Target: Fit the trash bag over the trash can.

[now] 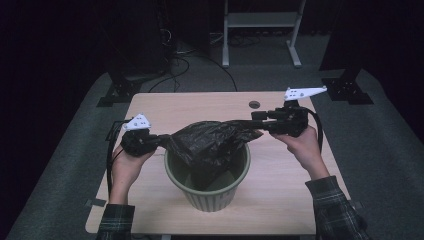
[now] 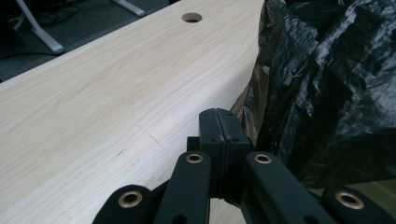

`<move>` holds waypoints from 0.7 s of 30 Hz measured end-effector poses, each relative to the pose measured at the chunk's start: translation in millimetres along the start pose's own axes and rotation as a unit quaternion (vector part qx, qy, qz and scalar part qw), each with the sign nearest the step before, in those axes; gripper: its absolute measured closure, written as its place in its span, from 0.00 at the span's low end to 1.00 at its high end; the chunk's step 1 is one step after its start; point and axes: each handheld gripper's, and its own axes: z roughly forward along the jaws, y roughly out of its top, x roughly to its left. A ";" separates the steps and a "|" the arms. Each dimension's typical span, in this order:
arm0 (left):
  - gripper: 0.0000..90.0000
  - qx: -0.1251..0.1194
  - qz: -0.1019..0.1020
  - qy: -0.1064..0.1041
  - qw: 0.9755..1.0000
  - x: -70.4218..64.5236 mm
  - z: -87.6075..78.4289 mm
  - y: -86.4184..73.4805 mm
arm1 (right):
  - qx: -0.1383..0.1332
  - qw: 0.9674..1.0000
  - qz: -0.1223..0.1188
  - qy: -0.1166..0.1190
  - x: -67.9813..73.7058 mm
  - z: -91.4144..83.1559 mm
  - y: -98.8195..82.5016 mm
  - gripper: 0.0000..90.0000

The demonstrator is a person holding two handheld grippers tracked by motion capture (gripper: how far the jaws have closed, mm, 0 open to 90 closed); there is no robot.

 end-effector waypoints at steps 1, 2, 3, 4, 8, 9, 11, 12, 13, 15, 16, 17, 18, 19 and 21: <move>1.00 0.000 0.000 0.000 1.000 0.0 -0.3 0.2 | 0.001 1.000 0.002 0.006 -0.2 1.8 -0.7 0.57; 1.00 -0.001 0.000 0.000 1.000 -0.1 -0.5 0.5 | 0.001 1.000 0.003 0.004 -0.6 3.4 -1.5 0.55; 1.00 -0.001 0.000 -0.001 1.000 -0.1 -0.6 0.7 | 0.000 1.000 0.003 0.001 -1.1 4.2 -1.5 0.55; 1.00 -0.001 0.001 -0.001 1.000 0.2 -0.9 1.1 | -0.006 1.000 0.001 -0.004 -1.7 4.2 -1.2 0.55; 1.00 -0.002 0.001 -0.002 1.000 0.7 -1.5 1.1 | -0.025 0.999 0.010 -0.021 -9.0 -0.3 7.3 0.57; 1.00 -0.002 0.001 -0.001 1.000 0.6 -1.5 1.1 | -0.019 0.999 0.009 -0.025 -10.0 0.5 8.9 0.57; 1.00 -0.002 0.002 -0.002 1.000 0.7 -2.0 1.1 | -0.018 1.000 0.006 -0.018 -9.1 2.1 10.1 0.57; 1.00 -0.002 0.002 -0.002 1.000 0.9 -2.0 1.0 | -0.018 1.000 0.001 -0.009 -6.9 3.3 10.4 0.58; 1.00 -0.002 0.002 -0.002 1.000 1.0 -1.9 1.0 | -0.016 1.000 -0.005 -0.003 -3.7 5.1 10.7 0.58; 1.00 -0.001 0.002 -0.002 1.000 1.0 -2.1 0.9 | -0.012 1.000 -0.016 0.010 2.7 9.9 11.4 0.58; 1.00 -0.002 0.001 -0.002 1.000 0.7 -2.4 0.9 | -0.009 1.000 -0.019 0.018 5.1 12.6 11.7 0.58; 1.00 -0.003 0.000 -0.002 1.000 0.5 -2.7 0.9 | -0.005 0.999 -0.023 0.024 6.8 15.7 11.7 0.58; 1.00 -0.003 0.001 -0.002 1.000 0.5 -3.1 0.8 | 0.003 0.999 -0.024 0.030 8.0 19.3 11.5 0.58; 1.00 -0.003 0.001 -0.002 1.000 0.6 -3.3 0.8 | 0.012 0.999 -0.025 0.031 8.9 23.2 11.0 0.58; 1.00 -0.004 0.001 -0.002 1.000 0.7 -3.5 0.8 | 0.030 0.999 -0.033 0.031 9.7 31.0 9.0 0.71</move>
